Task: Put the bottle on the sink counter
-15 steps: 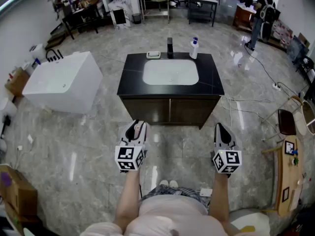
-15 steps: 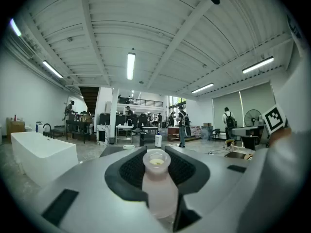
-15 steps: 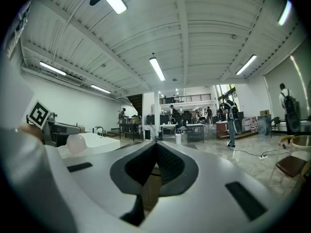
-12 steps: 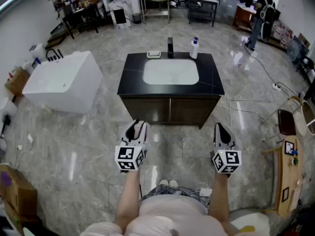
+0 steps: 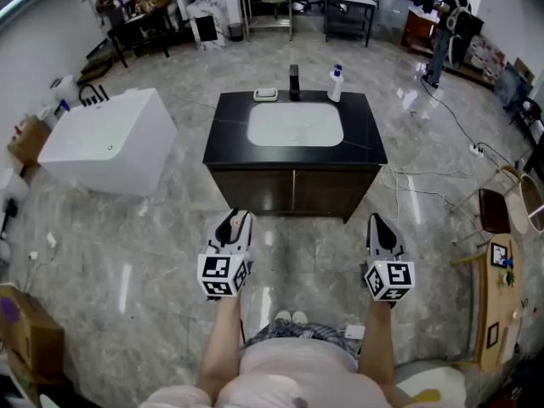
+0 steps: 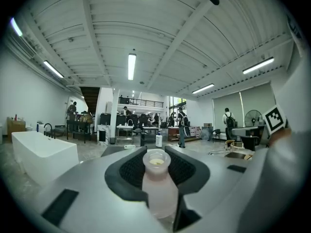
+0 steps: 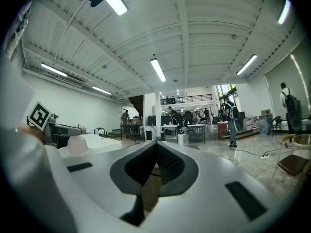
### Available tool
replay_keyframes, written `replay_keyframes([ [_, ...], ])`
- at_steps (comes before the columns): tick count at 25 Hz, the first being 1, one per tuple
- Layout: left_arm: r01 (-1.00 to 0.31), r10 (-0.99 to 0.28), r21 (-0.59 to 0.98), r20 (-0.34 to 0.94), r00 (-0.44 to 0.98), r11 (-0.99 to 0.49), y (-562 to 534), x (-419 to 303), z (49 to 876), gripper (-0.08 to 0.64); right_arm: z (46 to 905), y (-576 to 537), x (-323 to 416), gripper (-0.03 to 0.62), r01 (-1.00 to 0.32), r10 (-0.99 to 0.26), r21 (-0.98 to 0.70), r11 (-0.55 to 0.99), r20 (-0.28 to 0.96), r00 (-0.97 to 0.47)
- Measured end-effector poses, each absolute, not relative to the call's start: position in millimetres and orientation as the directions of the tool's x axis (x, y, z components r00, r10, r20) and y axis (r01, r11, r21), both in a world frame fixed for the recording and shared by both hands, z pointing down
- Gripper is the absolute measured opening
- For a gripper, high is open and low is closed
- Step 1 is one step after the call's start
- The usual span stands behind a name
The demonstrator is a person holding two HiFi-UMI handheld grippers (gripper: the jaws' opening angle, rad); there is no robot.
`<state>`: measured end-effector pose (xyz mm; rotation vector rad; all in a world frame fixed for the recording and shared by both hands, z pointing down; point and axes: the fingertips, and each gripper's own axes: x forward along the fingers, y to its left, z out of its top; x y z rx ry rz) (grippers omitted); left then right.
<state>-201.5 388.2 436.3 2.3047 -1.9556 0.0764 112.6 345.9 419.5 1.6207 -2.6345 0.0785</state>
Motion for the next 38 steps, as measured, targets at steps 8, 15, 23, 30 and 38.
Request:
replay_keyframes([
  [8,-0.985,-0.978,0.062,0.121,0.168,-0.162,390,-204,438,0.13,422,348,114,0.015,-0.902,-0.9,-0.035,0.43,0.066,-0.432],
  [15,-0.983,-0.976,0.067,0.123,0.179,-0.171,385,-211,442,0.13,425,345,111,0.015,-0.912,-0.909,-0.039,0.408,0.069,-0.41],
  [23,-0.98,-0.975,0.067,0.109,0.192,-0.186,374,-217,442,0.13,428,342,108,0.015,-0.922,-0.92,-0.045,0.384,0.058,-0.387],
  [30,-0.981,-0.977,0.066,0.104,0.186,-0.18,355,-226,447,0.13,434,326,106,0.015,-0.927,-0.925,-0.051,0.372,0.055,-0.375],
  [38,-0.982,-0.978,0.061,0.097,0.184,-0.179,306,-234,453,0.13,444,276,99,0.015,-0.927,-0.926,-0.069,0.37,0.05,-0.373],
])
